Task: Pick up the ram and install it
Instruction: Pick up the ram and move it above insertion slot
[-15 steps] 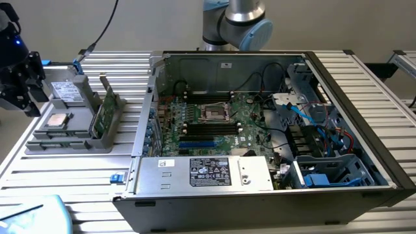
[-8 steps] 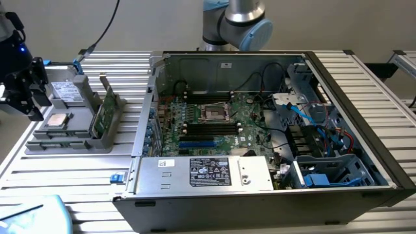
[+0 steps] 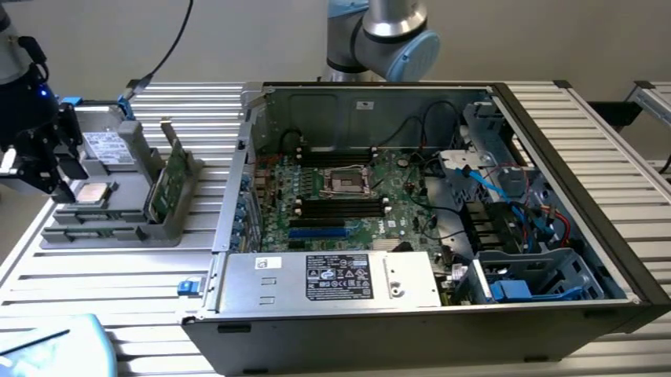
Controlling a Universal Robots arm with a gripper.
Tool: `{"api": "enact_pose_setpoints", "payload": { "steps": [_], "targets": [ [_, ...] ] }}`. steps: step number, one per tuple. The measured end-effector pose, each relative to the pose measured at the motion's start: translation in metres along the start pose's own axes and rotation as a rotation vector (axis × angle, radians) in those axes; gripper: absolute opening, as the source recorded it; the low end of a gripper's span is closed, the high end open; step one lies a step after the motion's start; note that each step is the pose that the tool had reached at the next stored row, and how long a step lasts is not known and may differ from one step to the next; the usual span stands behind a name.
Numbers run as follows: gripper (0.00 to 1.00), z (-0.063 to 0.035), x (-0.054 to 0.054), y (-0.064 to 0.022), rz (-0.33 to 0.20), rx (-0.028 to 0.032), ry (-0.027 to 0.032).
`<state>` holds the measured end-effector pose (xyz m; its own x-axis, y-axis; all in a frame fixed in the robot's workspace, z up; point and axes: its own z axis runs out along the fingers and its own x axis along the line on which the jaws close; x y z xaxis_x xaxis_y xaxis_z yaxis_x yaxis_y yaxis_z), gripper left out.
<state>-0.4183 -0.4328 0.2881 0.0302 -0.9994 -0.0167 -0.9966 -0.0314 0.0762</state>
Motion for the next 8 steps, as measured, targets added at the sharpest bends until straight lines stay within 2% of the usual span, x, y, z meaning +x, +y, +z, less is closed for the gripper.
{"api": "enact_pose_setpoints", "payload": {
  "steps": [8],
  "targets": [
    [0.49,0.0145,0.003,-0.0010,0.000,0.0000,0.0000]
  ]
}}
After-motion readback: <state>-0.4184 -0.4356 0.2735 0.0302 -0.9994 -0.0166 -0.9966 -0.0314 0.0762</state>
